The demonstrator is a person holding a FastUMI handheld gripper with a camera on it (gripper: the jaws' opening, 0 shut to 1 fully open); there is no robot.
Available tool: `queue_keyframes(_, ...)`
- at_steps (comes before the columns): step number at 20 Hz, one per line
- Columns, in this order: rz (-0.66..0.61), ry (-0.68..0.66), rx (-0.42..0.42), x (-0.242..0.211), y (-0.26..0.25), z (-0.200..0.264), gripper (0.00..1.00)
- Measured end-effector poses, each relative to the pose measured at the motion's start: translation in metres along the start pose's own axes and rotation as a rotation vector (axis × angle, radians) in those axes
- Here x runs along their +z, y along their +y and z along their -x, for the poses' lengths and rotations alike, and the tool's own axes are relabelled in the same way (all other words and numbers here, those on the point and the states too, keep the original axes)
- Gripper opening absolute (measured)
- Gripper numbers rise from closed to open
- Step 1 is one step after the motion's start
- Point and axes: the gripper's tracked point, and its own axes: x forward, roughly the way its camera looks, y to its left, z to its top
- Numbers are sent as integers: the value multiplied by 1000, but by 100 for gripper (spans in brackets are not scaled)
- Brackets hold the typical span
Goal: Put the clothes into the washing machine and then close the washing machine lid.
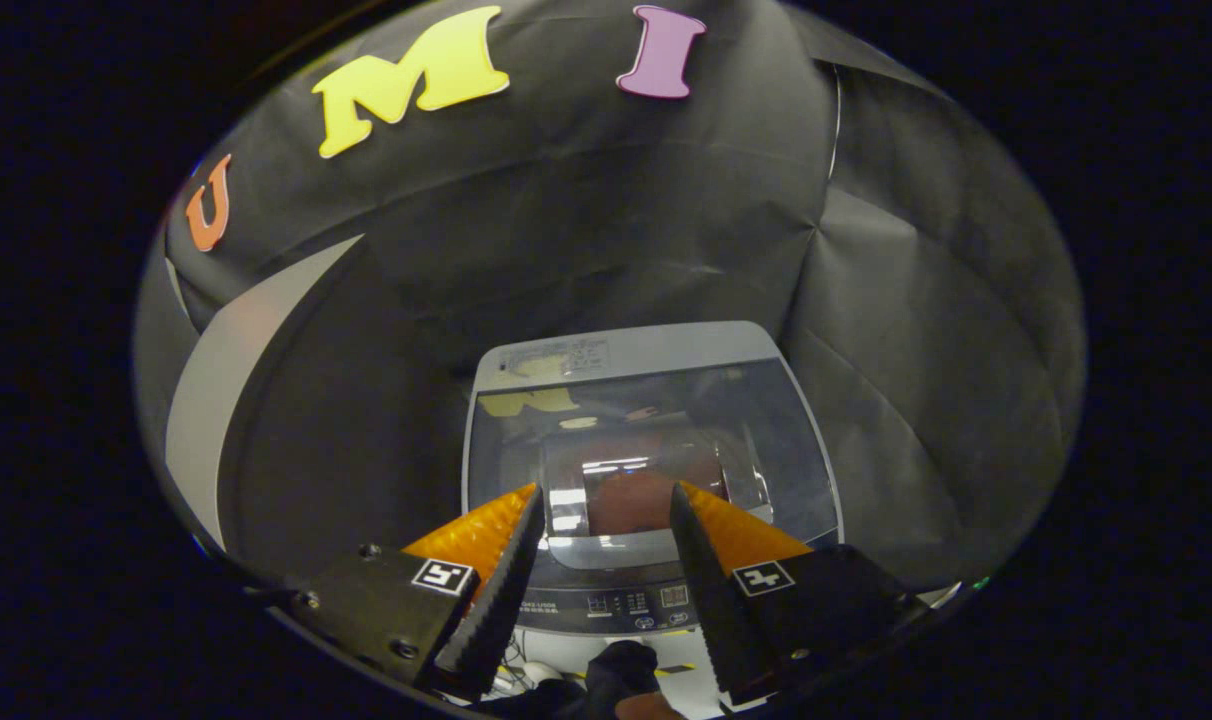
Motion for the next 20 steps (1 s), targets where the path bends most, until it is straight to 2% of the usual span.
queue_keyframes(10,12,-154,-63,-18,31,79,80)
queue_keyframes(20,-43,-211,-127,-64,41,149,80)
